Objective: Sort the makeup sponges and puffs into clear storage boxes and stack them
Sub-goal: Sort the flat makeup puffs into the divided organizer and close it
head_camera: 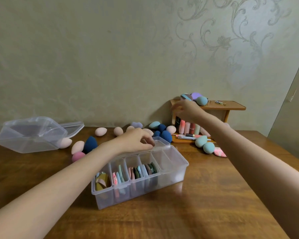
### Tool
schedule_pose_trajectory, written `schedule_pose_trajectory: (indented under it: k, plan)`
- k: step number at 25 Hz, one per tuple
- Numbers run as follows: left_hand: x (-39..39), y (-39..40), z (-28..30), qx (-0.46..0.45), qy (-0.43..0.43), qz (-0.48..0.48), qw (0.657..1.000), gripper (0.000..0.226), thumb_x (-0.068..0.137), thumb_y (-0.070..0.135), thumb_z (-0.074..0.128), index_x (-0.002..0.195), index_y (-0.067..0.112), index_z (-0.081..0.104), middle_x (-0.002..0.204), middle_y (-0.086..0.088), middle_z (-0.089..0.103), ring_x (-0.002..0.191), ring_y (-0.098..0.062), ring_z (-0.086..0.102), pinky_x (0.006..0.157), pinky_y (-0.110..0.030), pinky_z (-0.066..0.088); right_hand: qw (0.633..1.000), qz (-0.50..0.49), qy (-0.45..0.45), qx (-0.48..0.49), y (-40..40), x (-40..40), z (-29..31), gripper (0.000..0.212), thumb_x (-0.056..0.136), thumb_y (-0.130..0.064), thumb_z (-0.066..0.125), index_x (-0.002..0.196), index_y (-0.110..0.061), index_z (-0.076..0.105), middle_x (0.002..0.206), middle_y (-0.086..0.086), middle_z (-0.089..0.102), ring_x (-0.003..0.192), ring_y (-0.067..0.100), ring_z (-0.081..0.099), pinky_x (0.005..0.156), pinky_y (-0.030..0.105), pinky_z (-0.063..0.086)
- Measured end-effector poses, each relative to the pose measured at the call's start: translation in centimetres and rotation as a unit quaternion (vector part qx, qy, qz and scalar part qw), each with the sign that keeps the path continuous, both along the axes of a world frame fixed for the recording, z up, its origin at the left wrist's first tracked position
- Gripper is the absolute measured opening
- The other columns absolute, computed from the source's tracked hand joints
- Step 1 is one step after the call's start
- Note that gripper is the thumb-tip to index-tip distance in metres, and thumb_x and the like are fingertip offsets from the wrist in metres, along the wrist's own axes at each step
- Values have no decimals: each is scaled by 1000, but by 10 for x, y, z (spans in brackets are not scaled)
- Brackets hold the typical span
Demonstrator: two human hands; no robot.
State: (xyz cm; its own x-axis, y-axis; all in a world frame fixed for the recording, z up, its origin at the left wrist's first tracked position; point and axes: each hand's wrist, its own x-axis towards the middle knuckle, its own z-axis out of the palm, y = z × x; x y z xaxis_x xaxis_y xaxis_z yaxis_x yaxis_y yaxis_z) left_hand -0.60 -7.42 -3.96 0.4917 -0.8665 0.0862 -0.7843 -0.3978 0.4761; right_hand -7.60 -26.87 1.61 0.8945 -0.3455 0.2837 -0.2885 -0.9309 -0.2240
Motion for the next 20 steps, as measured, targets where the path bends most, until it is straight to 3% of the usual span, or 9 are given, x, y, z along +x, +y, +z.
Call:
schedule_pose_trajectory:
  k: [2, 4, 8, 13, 17, 20]
  plan:
    - [4, -8, -4, 21, 16, -32, 999, 20, 88, 22, 63, 106, 18, 69, 90, 15, 56, 90, -3, 57, 78, -10, 44, 996, -64, 10, -53, -24, 14, -3, 39, 96, -9, 39, 132, -15, 52, 138, 13, 46, 114, 27, 46, 89, 26, 40]
    - [12, -13, -11, 21, 37, -51, 998, 16, 87, 23, 64, 103, 21, 67, 97, 9, 62, 90, -4, 58, 76, -13, 45, 993, -100, 41, -47, -45, 30, -12, 39, 98, -22, 39, 136, -24, 46, 149, 12, 28, 132, 33, 29, 107, 43, 29]
    - [20, -14, -18, 8, 57, -60, 997, 9, 87, 25, 64, 95, 29, 63, 103, 1, 67, 86, -4, 60, 79, -21, 50, 987, -146, 66, -24, -63, 52, -26, 43, 99, -43, 28, 136, -30, 44, 155, 17, 12, 139, 41, 15, 111, 52, 19]
    - [19, -15, -16, 18, 41, -70, 997, 13, 88, 22, 62, 101, 21, 64, 103, -2, 67, 88, -8, 61, 77, -19, 49, 986, -163, 18, -8, -61, 55, -29, 55, 97, -45, 25, 133, -6, 43, 154, 17, 17, 138, 40, 20, 108, 52, 24]
    - [14, -15, -14, 34, 26, -59, 997, 16, 89, 21, 61, 104, 19, 63, 106, -2, 67, 93, -11, 62, 79, -19, 49, 989, -139, -45, -8, -55, 39, -14, 52, 99, -39, 29, 137, -5, 33, 157, 11, 11, 142, 36, 13, 109, 54, 22]
    - [8, -11, -10, 22, 22, -48, 998, 18, 89, 20, 61, 107, 19, 63, 100, 6, 62, 94, -7, 60, 75, -11, 47, 987, -47, -149, -35, -30, 11, 10, 35, 97, -14, 39, 125, 1, 52, 136, 17, 49, 123, 33, 44, 100, 39, 40]
